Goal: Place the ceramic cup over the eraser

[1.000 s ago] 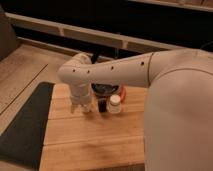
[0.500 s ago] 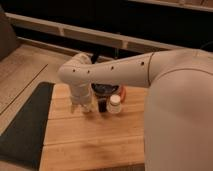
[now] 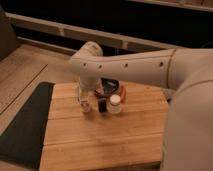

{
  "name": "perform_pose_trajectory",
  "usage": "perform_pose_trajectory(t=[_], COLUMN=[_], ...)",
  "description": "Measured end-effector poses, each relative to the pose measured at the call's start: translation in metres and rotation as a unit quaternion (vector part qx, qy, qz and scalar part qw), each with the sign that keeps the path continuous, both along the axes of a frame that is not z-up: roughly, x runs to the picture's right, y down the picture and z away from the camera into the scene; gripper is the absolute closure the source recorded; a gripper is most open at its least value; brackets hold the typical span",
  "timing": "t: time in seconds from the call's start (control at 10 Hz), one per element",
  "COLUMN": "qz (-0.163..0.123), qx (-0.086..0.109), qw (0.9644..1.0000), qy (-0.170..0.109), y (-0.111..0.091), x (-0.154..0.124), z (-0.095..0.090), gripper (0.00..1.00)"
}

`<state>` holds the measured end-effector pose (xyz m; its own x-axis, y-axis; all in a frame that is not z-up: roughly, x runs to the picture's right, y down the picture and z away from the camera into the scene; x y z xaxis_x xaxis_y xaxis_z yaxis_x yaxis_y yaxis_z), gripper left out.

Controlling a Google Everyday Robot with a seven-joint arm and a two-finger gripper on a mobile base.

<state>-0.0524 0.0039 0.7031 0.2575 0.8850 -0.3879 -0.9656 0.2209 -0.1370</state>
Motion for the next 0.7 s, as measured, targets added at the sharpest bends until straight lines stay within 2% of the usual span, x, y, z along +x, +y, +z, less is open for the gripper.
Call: perform_pose_trajectory(t=[0.1, 0.2, 0.5, 0.6, 0.7], qz=[-0.005, -0.005, -0.010, -0.011, -0.012], qx=[0.034, 0.040, 0.039, 0.041, 0.046], qw=[0.9994, 0.9992, 0.9992, 0.9991, 0.9987], qy=[-0.002, -0.005, -0.004, 0.002, 0.015], y=[-0.021, -0.025, -0.024, -0.024, -0.027], x=[0.023, 0.025, 0.025, 0.033, 0.056], z=[-0.005, -0.007, -0.004, 0.003, 0.014], gripper=[0.35, 0.35, 0.35, 0.35, 0.35])
